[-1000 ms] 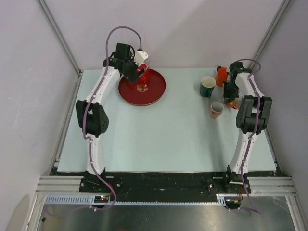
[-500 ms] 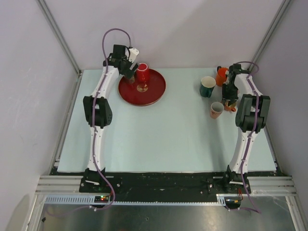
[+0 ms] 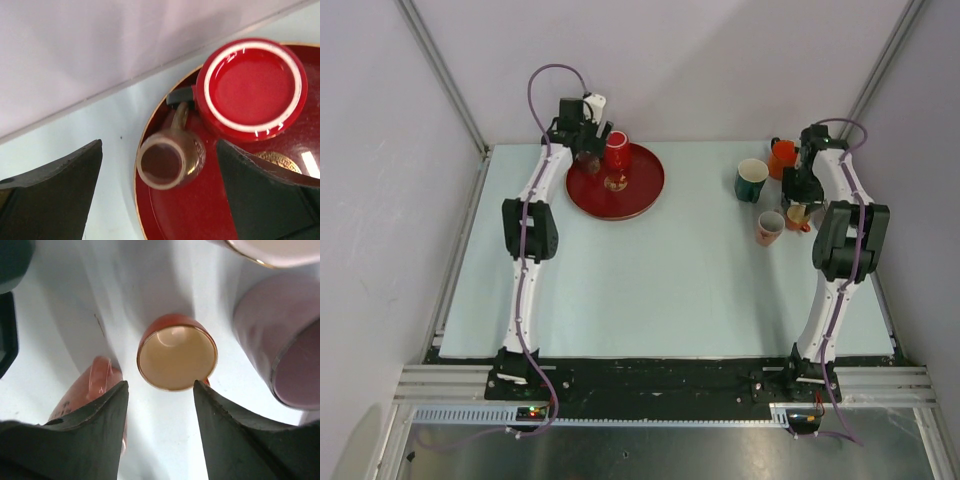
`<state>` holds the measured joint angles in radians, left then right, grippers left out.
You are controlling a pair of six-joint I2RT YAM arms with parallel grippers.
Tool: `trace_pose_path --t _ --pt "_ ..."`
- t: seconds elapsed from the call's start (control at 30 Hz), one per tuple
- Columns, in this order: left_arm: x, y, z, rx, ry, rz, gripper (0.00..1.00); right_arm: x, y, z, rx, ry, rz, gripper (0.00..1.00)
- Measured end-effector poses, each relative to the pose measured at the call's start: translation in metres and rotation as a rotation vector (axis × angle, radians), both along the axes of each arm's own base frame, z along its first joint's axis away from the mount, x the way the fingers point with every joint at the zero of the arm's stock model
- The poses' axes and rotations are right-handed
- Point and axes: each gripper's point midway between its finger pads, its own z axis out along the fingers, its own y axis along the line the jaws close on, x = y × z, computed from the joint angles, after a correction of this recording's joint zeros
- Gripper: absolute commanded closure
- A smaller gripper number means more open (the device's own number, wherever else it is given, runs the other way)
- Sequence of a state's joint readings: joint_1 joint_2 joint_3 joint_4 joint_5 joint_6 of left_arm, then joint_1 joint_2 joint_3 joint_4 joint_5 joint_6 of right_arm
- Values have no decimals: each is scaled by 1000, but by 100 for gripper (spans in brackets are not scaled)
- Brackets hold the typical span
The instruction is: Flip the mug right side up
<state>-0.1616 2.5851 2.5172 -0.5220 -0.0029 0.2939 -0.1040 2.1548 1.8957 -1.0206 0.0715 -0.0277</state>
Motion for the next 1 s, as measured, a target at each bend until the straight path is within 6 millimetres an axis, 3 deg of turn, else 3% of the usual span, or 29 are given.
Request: trace_pose_path --t 0.27,0.37,0.5,0.57,0.77,1.0 --pt "23 -4 8 70 -121 -154 4 -12 -2 60 -43 -101 -7 35" --pt "23 -1 -5 157 -124 -232 7 -17 -2 74 -60 -121 -7 35" --pt "10 0 -41 245 -54 -355 20 -20 -1 80 -80 -122 -3 35" --pt "4 -2 -50 271 -30 -404 28 -22 0 80 -87 -113 -2 35" --pt "-3 -9 -45 280 -37 -485 36 -27 -3 80 -108 -93 -5 35" --pt "-45 -9 -45 229 40 -545 35 -31 -6 83 -128 -88 -5 35"
